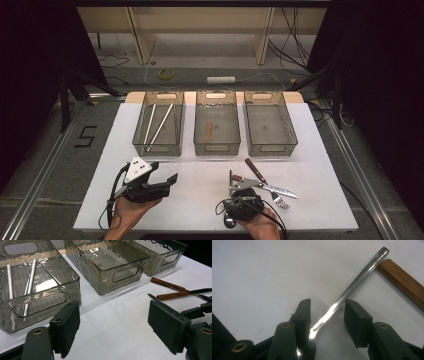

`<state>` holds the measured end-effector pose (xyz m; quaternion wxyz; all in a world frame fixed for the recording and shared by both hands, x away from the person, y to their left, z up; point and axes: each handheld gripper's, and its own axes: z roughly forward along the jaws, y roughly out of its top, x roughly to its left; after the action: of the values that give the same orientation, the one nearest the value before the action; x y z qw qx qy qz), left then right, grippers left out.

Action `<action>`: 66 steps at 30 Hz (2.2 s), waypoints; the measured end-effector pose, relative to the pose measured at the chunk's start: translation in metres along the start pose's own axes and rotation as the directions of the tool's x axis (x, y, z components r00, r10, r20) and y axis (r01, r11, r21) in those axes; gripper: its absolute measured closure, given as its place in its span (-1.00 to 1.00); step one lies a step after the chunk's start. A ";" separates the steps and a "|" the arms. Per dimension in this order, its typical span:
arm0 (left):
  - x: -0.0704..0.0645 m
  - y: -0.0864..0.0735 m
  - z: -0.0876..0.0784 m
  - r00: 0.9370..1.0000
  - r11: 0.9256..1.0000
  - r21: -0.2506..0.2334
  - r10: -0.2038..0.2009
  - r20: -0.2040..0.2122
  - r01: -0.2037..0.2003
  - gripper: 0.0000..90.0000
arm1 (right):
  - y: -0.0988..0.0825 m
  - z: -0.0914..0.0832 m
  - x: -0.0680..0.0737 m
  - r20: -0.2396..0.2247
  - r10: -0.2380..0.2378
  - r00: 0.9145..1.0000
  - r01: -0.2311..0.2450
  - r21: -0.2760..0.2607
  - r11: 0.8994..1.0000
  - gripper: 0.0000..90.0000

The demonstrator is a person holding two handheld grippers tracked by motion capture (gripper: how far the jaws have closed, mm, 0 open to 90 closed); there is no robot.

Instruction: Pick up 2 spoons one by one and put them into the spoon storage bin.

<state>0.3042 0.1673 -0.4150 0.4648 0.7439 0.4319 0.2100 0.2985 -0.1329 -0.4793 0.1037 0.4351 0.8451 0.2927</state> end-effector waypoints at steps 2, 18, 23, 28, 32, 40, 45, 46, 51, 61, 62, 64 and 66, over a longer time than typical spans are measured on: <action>0.000 0.000 0.000 1.000 1.000 -0.001 -0.004 0.002 0.004 -0.44 | 0.000 0.000 0.000 0.008 -0.003 1.000 0.003 0.001 1.000 0.35; -0.004 -0.001 -0.001 1.000 1.000 -0.001 -0.004 0.012 0.004 -0.43 | 0.002 0.000 0.002 0.044 0.031 0.999 -0.031 0.011 0.999 0.49; -0.004 -0.001 -0.002 1.000 1.000 0.001 -0.003 0.015 0.003 -0.42 | 0.003 -0.001 0.002 0.047 0.046 0.998 -0.047 0.015 0.999 0.54; -0.005 0.000 -0.002 1.000 1.000 0.000 -0.004 0.018 0.004 -0.42 | 0.003 -0.004 -0.002 0.046 0.067 0.997 -0.067 0.012 0.998 0.63; -0.005 0.000 -0.002 1.000 1.000 0.000 -0.005 0.024 0.005 -0.42 | 0.003 -0.006 -0.007 0.049 0.084 0.995 -0.085 0.008 0.996 0.70; -0.005 0.000 -0.002 0.999 1.000 0.002 -0.013 0.031 0.013 -0.41 | 0.004 -0.005 -0.011 0.054 0.097 0.994 -0.099 0.018 0.995 0.96; -0.004 0.000 -0.002 1.000 1.000 0.002 -0.012 0.029 0.012 -0.40 | 0.005 -0.006 -0.008 0.048 0.066 0.997 -0.067 0.010 0.998 1.00; -0.004 0.000 -0.002 1.000 1.000 0.002 -0.012 0.028 0.012 -0.40 | 0.005 -0.007 -0.007 0.049 0.063 0.997 -0.063 0.010 0.998 1.00; -0.004 0.000 -0.003 0.999 1.000 0.004 -0.013 0.030 0.013 -0.40 | 0.005 -0.009 -0.010 0.028 0.061 0.998 -0.061 0.014 0.998 1.00; -0.001 0.000 -0.003 0.999 1.000 -0.005 -0.026 0.030 0.026 -0.40 | 0.010 -0.024 -0.014 -0.016 0.043 0.999 -0.044 -0.053 0.998 1.00; 0.000 0.000 -0.003 0.999 1.000 -0.006 -0.026 0.031 0.026 -0.40 | 0.011 -0.025 -0.015 -0.019 0.042 0.999 -0.043 -0.058 0.997 1.00; 0.001 0.000 -0.003 0.999 1.000 -0.012 -0.028 0.036 0.029 -0.41 | 0.012 -0.028 -0.016 -0.024 0.038 0.999 -0.040 -0.066 0.997 1.00; 0.003 0.000 -0.004 0.999 0.999 -0.019 -0.029 0.040 0.030 -0.42 | 0.013 -0.030 -0.017 -0.027 0.036 0.999 -0.038 -0.075 0.996 1.00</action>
<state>0.3028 0.1718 -0.4137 0.4835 0.7369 0.4314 0.1927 0.3048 -0.1532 -0.4487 0.1037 0.4427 0.8264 0.3321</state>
